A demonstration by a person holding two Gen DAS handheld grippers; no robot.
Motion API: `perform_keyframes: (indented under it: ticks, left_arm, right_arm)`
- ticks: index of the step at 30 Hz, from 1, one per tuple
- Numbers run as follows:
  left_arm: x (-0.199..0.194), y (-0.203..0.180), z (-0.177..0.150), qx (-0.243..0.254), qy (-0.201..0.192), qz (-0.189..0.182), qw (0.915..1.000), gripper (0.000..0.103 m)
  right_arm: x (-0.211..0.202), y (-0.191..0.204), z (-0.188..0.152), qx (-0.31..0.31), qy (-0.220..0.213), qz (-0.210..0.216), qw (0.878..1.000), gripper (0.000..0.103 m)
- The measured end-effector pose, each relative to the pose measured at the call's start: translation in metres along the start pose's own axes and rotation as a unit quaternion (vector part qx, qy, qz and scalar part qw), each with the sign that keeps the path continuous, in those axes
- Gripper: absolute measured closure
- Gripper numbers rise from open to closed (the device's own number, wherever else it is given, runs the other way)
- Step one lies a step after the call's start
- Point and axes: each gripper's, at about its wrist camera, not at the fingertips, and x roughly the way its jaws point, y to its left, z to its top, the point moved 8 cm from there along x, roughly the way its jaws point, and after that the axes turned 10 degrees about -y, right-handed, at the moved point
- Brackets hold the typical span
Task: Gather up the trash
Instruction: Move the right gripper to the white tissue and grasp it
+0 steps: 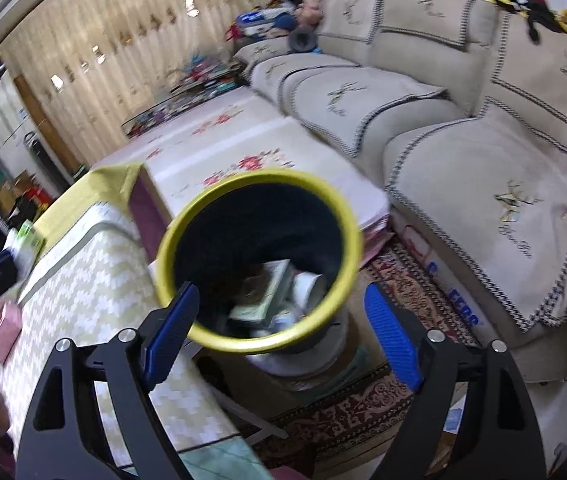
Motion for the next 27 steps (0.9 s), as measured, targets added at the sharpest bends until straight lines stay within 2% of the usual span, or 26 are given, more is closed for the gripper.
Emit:
perform_keyframes:
  ticks: [3,5,6,8,10,12,13,18,23,27]
  left_arm:
    - [-0.057,0.057,-0.018,-0.029,-0.021,0.049,0.9981,0.006]
    - [-0.093,0.1,-0.033,-0.043,-0.037,0.102,0.9932,0.006]
    - [-0.112,0.124,-0.042,-0.05,-0.044,0.131,0.9891,0.006]
    - [-0.136,0.156,-0.057,-0.064,-0.051,0.162,0.9834,0.006]
    - [-0.16,0.193,-0.075,-0.076,-0.055,0.208,0.9737,0.006]
    - [-0.18,0.225,-0.09,-0.087,-0.068,0.245,0.9632,0.006]
    - [-0.186,0.237,-0.096,-0.093,-0.072,0.256,0.9595,0.006]
    - [-0.205,0.272,-0.119,-0.121,-0.093,0.271,0.9505,0.006]
    - [-0.2,0.27,-0.125,-0.115,-0.089,0.257,0.9553,0.006]
    - [-0.186,0.247,-0.123,-0.109,-0.083,0.25,0.9586,0.006]
  right_arm:
    - [0.007,0.04,-0.008,-0.024,0.011,0.033,0.999,0.023]
    - [0.009,0.072,-0.012,-0.041,0.015,0.06,0.997,0.023]
    - [0.01,0.089,-0.015,-0.05,0.017,0.075,0.996,0.023]
    - [0.011,0.121,-0.017,-0.064,0.019,0.101,0.993,0.023]
    - [0.011,0.159,-0.02,-0.08,0.02,0.131,0.988,0.023]
    - [0.01,0.191,-0.02,-0.091,0.022,0.158,0.983,0.026]
    - [0.01,0.208,-0.02,-0.096,0.025,0.173,0.98,0.03]
    - [-0.001,0.3,-0.018,-0.122,0.038,0.261,0.957,0.044]
    - [-0.002,0.366,-0.025,-0.157,0.055,0.302,0.939,0.046]
    - [0.006,0.4,-0.038,-0.181,0.076,0.308,0.931,0.046]
